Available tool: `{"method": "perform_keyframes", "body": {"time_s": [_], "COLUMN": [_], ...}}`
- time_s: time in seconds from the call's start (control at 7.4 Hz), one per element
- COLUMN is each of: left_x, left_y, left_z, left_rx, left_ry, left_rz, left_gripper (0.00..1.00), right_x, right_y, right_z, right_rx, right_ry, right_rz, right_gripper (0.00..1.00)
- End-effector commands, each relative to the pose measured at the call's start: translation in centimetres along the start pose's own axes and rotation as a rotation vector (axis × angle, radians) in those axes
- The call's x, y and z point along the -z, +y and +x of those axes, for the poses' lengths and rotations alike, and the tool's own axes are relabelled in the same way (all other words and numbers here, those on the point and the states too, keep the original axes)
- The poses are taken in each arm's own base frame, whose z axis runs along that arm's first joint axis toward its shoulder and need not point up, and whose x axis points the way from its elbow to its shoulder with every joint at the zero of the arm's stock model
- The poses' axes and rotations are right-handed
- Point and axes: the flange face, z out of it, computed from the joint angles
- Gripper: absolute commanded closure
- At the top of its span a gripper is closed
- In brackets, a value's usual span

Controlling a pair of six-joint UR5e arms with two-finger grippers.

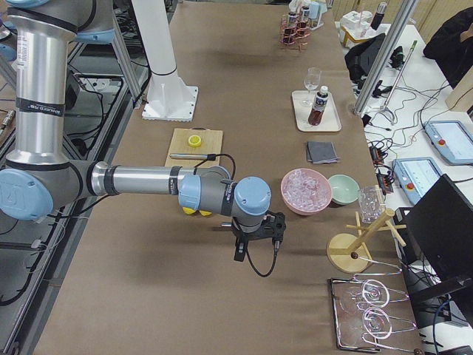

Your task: Take tea from basket to plate

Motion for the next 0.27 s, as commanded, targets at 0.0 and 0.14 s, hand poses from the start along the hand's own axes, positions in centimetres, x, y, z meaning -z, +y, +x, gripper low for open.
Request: {"method": "perform_keyframes", "body": {"time_s": [0.0, 0.14], "left_x": [-0.05, -0.05], "left_y": [-0.08, -0.01], "left_z": [0.14, 0.13], "left_rx": [-0.009, -0.008], "left_ry": [0.000, 0.000], "left_rz": [0.000, 0.000], "left_gripper": [0.03, 0.03], "right_x": [-0.08, -0.03], "right_y": [0.06, 0.00], "right_z": [0.10, 0.04], "right_rx": [-0.002, -0.001], "right_ry": [0.001, 0.001], "right_rz": [-0.002, -0.001], "right_gripper": [0.00, 0.00]}}
